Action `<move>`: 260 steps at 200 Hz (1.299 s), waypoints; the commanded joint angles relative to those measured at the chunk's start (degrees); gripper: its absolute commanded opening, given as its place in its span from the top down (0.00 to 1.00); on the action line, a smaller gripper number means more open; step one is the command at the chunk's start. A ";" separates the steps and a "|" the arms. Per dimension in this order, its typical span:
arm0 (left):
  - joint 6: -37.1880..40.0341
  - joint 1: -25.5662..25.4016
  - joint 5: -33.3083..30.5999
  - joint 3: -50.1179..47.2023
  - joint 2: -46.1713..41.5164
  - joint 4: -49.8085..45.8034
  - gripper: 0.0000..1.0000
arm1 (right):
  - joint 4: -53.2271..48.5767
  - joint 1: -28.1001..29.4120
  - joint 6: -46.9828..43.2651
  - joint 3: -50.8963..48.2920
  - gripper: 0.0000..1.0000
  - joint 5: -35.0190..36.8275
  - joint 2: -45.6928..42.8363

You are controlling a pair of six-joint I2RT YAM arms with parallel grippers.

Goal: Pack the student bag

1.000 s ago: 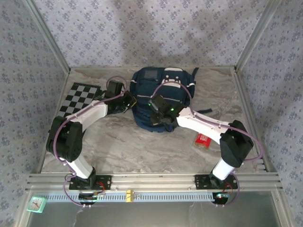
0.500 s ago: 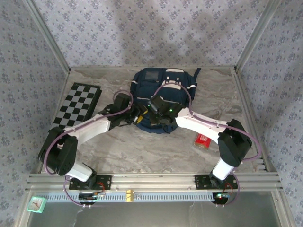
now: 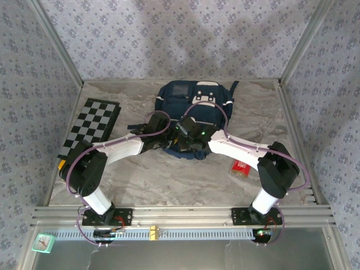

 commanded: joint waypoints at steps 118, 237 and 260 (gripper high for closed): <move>18.10 13.38 -5.75 -1.83 -13.09 -14.83 1.00 | -11.46 -6.25 -3.79 -8.63 1.00 7.46 -10.53; 38.15 21.91 -0.80 1.54 -13.55 -22.98 1.00 | -9.53 -18.51 -15.64 -3.30 1.00 9.91 -4.95; 40.65 24.49 1.29 2.88 -12.70 -23.45 1.00 | -8.34 -18.36 -21.26 -2.26 1.00 6.80 -4.29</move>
